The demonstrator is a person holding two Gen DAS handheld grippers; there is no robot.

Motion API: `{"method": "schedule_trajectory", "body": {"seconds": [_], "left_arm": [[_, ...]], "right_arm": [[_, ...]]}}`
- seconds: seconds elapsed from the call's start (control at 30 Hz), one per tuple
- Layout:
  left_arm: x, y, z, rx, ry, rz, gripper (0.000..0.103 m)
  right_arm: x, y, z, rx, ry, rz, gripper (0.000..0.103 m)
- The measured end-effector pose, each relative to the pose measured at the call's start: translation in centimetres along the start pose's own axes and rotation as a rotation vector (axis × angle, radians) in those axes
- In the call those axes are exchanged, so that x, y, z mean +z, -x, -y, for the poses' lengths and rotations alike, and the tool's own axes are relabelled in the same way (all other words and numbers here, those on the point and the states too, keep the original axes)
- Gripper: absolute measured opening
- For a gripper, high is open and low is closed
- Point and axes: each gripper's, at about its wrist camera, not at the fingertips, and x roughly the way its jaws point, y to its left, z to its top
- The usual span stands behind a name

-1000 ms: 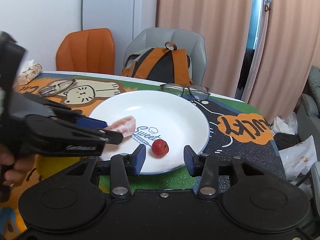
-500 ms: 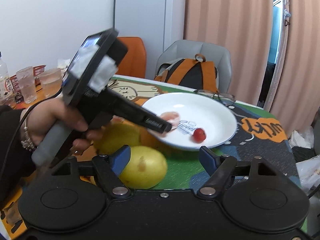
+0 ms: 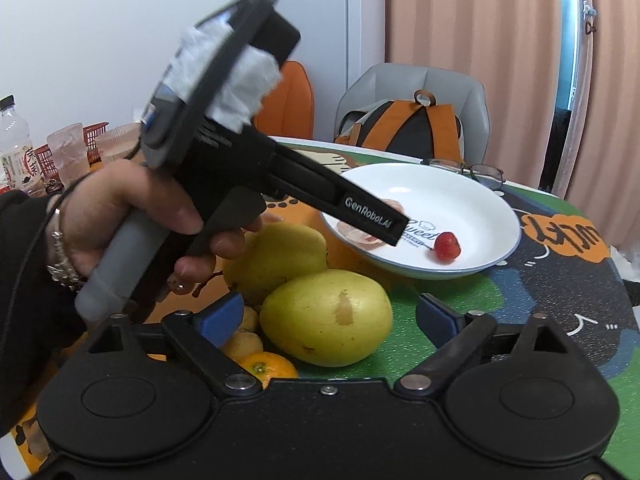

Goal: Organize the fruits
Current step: 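Open the right gripper to drop the red fruit while the left gripper releases the segment onto the plate, then grasp a yellow-green pear with the right gripper while the left gripper grasps the other pear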

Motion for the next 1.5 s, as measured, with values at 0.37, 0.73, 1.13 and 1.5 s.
{"method": "schedule_trajectory", "body": {"seconds": [0.37,0.73,1.13,1.5], "left_arm": [[-0.6,3.3,-1.1,-0.018,0.011,0.054,0.085],[-2.9,6.0,-2.7,-0.043,0.021,0.055,0.088],[-5.3,7.7,-3.7,-0.059,0.005,0.044,0.089],[-6.5,6.8,-3.1,-0.079,-0.029,0.021,0.089]], "right_arm": [[-0.5,-1.7,-0.3,0.011,-0.021,-0.030,0.094],[-0.6,-2.9,-0.5,-0.022,-0.017,-0.055,0.084],[-0.9,-2.6,-0.7,-0.056,-0.029,-0.047,0.081],[-1.1,-1.6,1.5,-0.088,-0.113,-0.051,0.081]]}}
